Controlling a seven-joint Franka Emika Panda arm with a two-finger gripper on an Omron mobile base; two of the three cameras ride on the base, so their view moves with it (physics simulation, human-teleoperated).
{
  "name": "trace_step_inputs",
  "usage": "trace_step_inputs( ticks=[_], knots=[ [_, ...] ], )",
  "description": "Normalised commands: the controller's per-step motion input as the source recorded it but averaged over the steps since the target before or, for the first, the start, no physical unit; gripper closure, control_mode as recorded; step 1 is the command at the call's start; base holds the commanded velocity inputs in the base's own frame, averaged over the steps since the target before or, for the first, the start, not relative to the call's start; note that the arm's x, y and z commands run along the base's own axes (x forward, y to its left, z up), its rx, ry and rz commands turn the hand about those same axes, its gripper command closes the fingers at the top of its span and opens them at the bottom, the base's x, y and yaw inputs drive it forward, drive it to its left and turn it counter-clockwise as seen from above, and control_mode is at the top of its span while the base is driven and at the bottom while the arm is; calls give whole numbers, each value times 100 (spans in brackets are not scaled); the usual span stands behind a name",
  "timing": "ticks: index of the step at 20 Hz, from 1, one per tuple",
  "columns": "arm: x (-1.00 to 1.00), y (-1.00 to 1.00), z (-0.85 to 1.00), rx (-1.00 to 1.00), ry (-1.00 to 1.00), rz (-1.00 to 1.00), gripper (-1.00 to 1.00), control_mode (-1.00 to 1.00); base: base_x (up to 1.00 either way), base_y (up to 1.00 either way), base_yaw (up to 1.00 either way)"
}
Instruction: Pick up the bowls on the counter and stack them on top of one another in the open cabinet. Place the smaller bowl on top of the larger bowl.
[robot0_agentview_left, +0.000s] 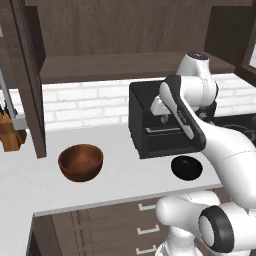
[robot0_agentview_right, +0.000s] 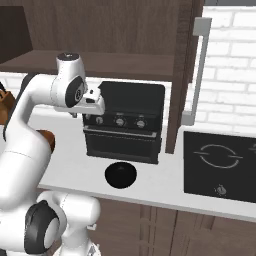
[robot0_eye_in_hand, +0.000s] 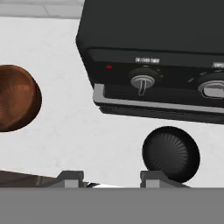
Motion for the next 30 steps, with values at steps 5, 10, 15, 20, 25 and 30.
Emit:
trace_step_inputs(
  ticks=[5,10,15,20,25,30],
  knots=[
    [-26,-17,0,0,-1,-3,-100,-100,0,0,0],
    [-65,-42,0,0,-10,-10,-100,-100,0,0,0],
    [-56,-55,-18,0,-4,-13,-100,-100,0,0,0],
    [-30,-60,-37,0,0,-14,-100,-100,0,0,0],
    [-9,-60,-48,0,1,-12,-100,-100,0,0,0],
    [0,-56,-48,0,9,-10,-100,-100,0,0,0]
  ],
)
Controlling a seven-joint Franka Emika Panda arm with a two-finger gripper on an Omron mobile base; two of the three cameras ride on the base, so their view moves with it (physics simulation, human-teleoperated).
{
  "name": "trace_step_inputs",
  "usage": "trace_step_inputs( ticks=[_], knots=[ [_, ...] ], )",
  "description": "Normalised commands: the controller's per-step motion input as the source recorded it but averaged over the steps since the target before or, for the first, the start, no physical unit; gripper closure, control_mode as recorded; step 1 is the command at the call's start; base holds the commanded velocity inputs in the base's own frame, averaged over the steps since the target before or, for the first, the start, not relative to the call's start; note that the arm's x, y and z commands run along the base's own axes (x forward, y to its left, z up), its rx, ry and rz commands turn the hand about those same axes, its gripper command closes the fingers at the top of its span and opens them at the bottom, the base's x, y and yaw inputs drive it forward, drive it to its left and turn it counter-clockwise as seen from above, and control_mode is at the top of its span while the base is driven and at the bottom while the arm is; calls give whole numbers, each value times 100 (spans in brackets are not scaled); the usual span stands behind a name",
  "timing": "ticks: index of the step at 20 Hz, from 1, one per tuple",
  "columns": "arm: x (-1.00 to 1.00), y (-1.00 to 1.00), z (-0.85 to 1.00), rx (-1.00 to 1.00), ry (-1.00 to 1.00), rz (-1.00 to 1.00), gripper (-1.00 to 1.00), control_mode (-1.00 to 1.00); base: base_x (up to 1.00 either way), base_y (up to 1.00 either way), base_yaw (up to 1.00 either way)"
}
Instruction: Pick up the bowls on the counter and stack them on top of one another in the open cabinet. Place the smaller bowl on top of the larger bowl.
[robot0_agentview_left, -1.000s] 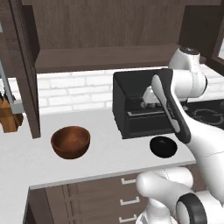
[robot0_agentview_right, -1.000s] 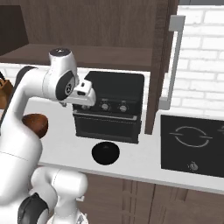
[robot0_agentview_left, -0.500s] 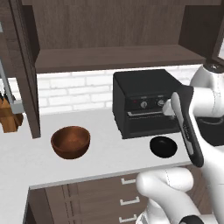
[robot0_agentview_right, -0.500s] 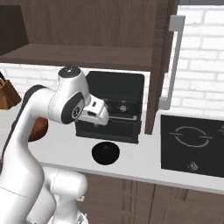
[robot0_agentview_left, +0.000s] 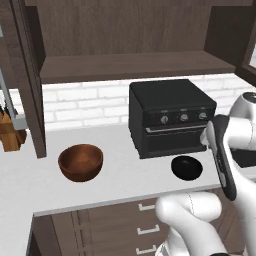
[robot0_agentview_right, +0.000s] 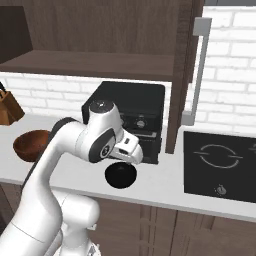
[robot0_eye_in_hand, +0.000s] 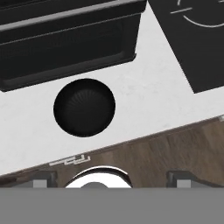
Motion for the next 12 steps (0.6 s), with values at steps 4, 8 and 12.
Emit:
trace_step_inputs(
  ticks=[4,8,12],
  knots=[
    [7,-46,-37,0,7,-4,-100,-100,0,0,0],
    [29,-28,-39,3,6,0,-100,-100,0,0,0],
    [44,-14,-39,11,1,0,-100,-100,0,0,0]
  ],
)
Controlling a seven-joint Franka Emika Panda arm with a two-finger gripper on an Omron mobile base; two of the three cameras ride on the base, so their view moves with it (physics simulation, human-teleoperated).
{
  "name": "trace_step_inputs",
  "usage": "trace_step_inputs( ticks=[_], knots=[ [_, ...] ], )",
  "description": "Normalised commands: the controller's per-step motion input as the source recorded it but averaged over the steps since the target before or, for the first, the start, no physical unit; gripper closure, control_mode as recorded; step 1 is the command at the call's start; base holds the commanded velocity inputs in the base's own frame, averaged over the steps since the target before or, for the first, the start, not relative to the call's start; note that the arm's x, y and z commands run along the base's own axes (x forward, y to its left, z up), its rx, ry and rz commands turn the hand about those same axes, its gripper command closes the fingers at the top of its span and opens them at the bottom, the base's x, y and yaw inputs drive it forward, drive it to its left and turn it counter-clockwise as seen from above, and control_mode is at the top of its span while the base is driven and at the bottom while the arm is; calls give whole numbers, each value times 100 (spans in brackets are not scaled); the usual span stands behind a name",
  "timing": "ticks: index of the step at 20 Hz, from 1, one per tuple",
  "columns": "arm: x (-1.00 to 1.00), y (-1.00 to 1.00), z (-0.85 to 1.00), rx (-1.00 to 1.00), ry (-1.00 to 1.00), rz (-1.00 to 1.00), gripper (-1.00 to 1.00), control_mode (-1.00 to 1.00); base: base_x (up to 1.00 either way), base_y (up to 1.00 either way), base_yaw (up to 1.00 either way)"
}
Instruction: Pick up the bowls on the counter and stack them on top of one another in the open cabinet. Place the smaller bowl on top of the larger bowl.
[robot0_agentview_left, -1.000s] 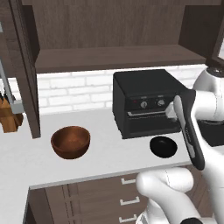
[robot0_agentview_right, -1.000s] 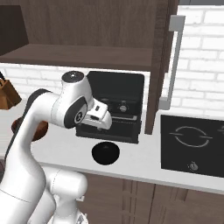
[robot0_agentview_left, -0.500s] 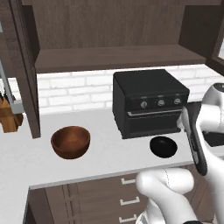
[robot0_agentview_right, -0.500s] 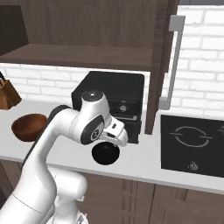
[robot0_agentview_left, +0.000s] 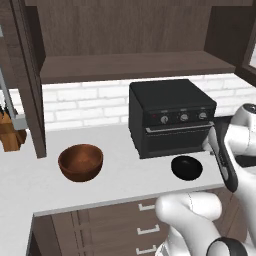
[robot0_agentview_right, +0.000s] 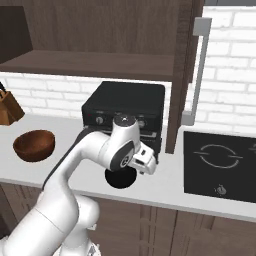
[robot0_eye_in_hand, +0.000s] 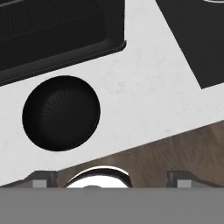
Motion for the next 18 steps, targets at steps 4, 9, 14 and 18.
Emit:
trace_step_inputs(
  ticks=[4,9,14,18],
  knots=[
    [53,-2,-31,11,0,0,-100,-100,0,0,0],
    [51,0,-28,7,1,0,-100,-100,0,0,0],
    [37,0,-35,0,8,0,-100,-100,0,0,0],
    [14,0,-47,1,9,0,-100,-100,0,0,0]
  ],
)
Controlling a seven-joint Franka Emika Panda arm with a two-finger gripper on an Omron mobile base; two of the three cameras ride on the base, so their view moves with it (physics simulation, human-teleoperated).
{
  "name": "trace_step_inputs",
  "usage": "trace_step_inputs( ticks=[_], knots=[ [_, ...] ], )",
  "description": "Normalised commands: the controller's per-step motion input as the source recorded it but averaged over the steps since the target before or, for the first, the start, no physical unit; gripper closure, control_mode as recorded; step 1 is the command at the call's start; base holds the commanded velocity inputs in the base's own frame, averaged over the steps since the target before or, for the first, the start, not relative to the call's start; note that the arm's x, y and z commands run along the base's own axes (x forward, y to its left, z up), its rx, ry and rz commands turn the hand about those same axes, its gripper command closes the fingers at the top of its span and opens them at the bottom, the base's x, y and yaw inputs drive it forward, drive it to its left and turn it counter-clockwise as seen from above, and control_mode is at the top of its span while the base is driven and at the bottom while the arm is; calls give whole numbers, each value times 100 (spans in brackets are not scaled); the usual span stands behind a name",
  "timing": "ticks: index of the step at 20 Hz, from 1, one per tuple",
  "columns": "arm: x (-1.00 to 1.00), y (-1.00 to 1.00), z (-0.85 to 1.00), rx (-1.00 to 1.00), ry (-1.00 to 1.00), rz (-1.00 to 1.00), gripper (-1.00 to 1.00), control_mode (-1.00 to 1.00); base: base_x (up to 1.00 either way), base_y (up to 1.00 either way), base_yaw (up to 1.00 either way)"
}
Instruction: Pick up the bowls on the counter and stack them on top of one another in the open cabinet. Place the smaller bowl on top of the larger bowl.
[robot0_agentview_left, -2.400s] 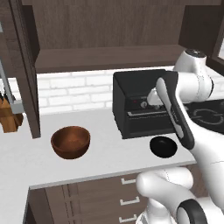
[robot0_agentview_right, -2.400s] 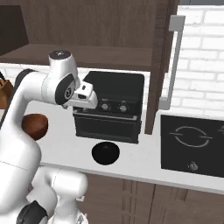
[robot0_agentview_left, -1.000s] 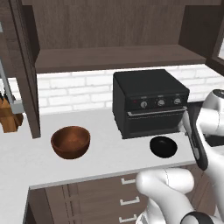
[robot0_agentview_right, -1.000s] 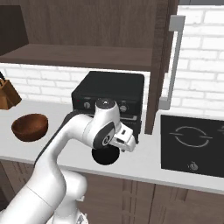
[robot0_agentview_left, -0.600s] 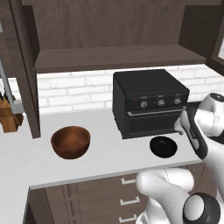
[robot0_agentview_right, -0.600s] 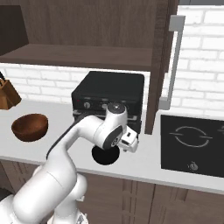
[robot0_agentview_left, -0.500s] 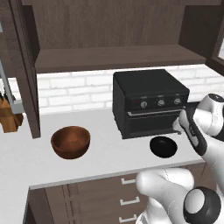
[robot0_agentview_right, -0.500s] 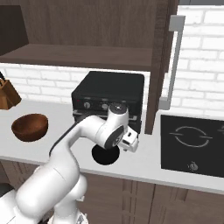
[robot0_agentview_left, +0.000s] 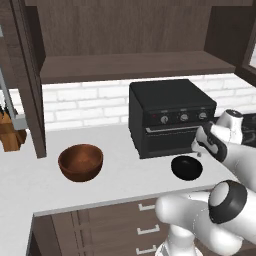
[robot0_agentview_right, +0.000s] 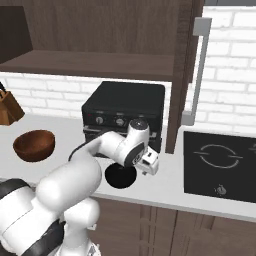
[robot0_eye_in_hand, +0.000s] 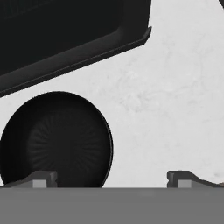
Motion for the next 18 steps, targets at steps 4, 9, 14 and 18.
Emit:
trace_step_inputs(
  ticks=[4,9,14,18],
  knots=[
    [9,0,-51,2,7,0,-100,-100,0,0,0],
    [23,4,-39,0,6,0,-100,-100,0,0,0],
    [23,3,-24,0,3,0,-100,-100,0,0,0],
    [12,2,-23,0,3,0,-100,-100,0,0,0]
  ],
)
